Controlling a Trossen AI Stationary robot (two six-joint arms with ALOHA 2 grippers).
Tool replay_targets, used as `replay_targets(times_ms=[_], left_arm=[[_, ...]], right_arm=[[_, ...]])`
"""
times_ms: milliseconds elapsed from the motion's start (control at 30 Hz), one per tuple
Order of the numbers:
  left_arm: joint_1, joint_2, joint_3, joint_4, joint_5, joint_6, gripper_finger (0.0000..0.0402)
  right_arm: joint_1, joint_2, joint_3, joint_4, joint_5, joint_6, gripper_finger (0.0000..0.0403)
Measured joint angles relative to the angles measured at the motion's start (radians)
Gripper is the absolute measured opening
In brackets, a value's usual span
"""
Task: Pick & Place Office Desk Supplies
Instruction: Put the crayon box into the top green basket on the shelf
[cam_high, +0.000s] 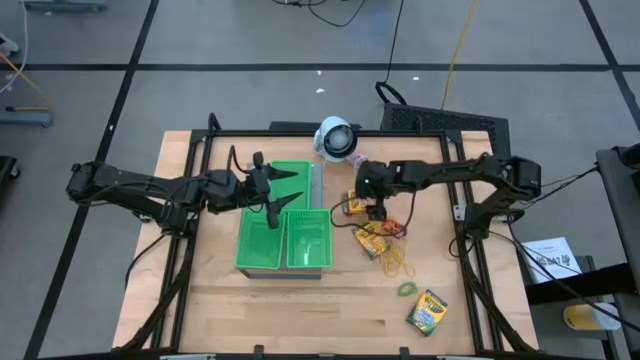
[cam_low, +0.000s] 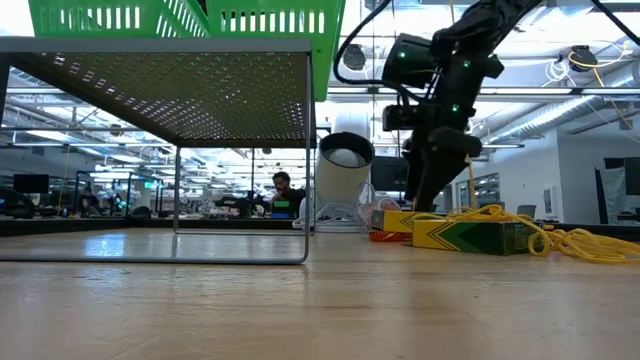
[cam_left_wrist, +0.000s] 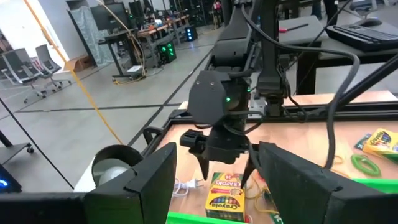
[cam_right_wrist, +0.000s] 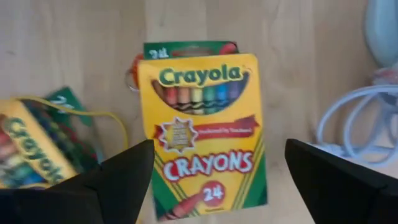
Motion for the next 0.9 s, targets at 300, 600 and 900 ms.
replay_targets(times_ms=[300,600,900], left_arm=[[0.000,0.000,0.000,0.000,0.000,0.001,0.0241],[0.000,0.000,0.000,-0.010,0.000,-0.004,0.0241],[0.000,0.000,0.000,-0.014,0.000,-0.007,0.0241]], right_arm=[[-0.063,0.062,0.004,0.025,-0.160,0.051,0.0352],[-0.057,0.113,0.006,0.063,-0.047,-0.056,0.0353],[0.003,0.117,-0.008,0.075,0.073,-0.146,0.0353]])
